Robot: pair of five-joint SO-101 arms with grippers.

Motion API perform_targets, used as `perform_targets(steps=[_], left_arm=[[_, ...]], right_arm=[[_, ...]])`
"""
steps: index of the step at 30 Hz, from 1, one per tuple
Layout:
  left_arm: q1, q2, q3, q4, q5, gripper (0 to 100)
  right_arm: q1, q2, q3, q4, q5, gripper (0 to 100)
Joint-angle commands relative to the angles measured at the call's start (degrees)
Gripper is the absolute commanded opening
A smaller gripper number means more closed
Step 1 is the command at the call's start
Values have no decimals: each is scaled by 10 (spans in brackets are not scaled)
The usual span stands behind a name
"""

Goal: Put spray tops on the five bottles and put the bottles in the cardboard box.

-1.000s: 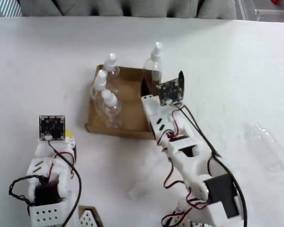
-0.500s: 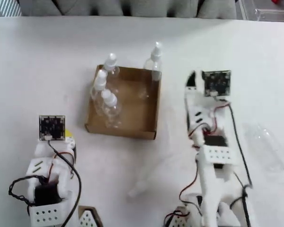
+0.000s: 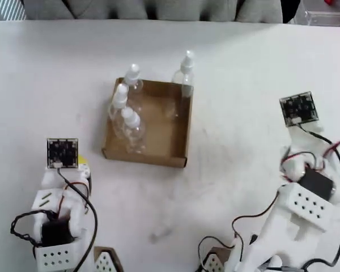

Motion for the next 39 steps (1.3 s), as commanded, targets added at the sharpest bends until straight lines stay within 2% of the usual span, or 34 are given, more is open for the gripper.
perform_targets(steps=[1,4,8,13,20,29,36,39], left_arm=[[8,-2,1,-13,-5,20],[8,-2,1,-13,-5,20],[8,-2,1,-9,-5,20],[8,-2,1,-2,-5,20],[8,-2,1,-2,-5,20],[8,-2,1,-2,-5,20],[8,-2,1,-3,-5,20],[8,-2,1,-3,-5,20]], right_arm=[[61,-14,-31,7,84,22],[93,-10,-31,19,127,37],[113,35,-46,44,175,138],[118,137,-100,46,180,169],[103,304,-180,45,180,291],[90,539,-325,47,180,291],[90,640,-387,47,180,285],[90,646,-387,47,177,188]])
